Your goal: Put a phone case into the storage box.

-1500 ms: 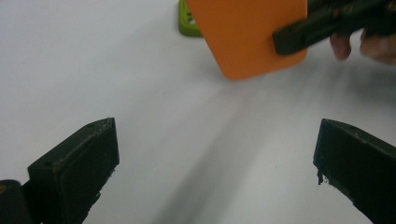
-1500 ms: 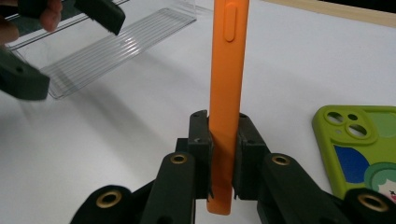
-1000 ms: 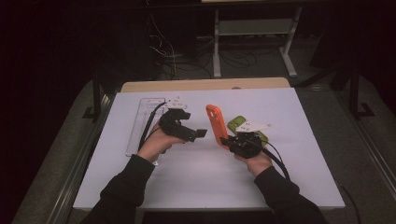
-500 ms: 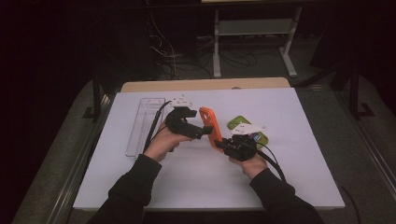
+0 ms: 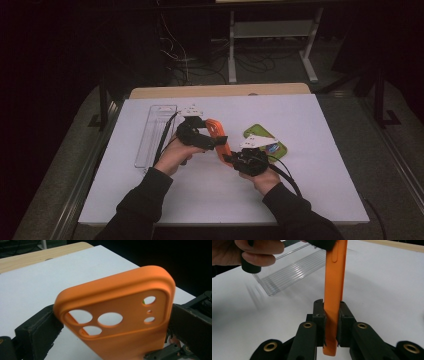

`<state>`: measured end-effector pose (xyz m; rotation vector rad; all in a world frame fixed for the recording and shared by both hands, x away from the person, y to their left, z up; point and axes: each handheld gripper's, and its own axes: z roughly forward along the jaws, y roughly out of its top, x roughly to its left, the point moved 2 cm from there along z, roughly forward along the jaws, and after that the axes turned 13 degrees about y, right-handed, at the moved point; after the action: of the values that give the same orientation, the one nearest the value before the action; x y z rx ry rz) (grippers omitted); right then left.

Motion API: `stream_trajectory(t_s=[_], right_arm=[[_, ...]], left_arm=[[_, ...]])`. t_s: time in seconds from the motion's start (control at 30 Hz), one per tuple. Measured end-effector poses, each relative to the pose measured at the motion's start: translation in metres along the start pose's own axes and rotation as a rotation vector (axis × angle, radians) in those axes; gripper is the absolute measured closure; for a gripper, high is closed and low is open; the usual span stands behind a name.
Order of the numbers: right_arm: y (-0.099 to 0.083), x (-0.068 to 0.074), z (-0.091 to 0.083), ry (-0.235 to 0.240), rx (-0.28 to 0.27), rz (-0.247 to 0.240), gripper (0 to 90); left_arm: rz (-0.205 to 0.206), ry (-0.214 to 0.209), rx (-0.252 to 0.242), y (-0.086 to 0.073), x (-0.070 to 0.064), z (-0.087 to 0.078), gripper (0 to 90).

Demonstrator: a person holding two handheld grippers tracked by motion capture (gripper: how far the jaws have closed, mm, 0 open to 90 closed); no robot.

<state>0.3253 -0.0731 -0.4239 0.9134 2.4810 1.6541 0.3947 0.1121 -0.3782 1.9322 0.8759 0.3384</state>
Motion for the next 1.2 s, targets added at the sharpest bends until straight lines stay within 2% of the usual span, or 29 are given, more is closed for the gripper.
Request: stream_trajectory(t_s=[0.13, 0.37, 0.47, 0.77, 1.07, 1.1, 1.2], right_arm=[[0.0004, 0.0013, 0.0010, 0.005, -0.004, -0.003, 78.8], [-0.0010, 0.0018, 0.0027, 0.006, 0.006, -0.004, 78.8], [-0.0021, 0.0017, 0.0038, 0.004, 0.018, -0.013, 78.9], [-0.0034, 0.0025, 0.0060, 0.002, 0.028, -0.018, 78.9], [-0.0037, 0.0027, 0.0063, 0.001, 0.045, -0.017, 78.4], [-0.0036, 0.0019, 0.0057, -0.002, 0.049, -0.022, 75.6], [-0.0030, 0.0014, 0.0019, 0.003, 0.061, -0.024, 59.7]], left_arm=[[-0.031, -0.012, 0.001, -0.0011, -0.0019, 0.0015, 0.0], [-0.052, -0.020, 0.017, -0.0023, -0.0029, 0.0031, 0.0], [-0.063, -0.010, 0.005, -0.0023, -0.0027, 0.0022, 5.4], [-0.076, -0.008, 0.002, -0.0029, -0.0019, 0.0010, 10.3], [-0.063, -0.013, -0.002, -0.0026, -0.0028, 0.0007, 12.7], [-0.052, -0.002, -0.002, -0.0025, -0.0026, 0.0005, 13.0], [-0.039, 0.023, -0.009, -0.0014, 0.0005, -0.0020, 13.4]])
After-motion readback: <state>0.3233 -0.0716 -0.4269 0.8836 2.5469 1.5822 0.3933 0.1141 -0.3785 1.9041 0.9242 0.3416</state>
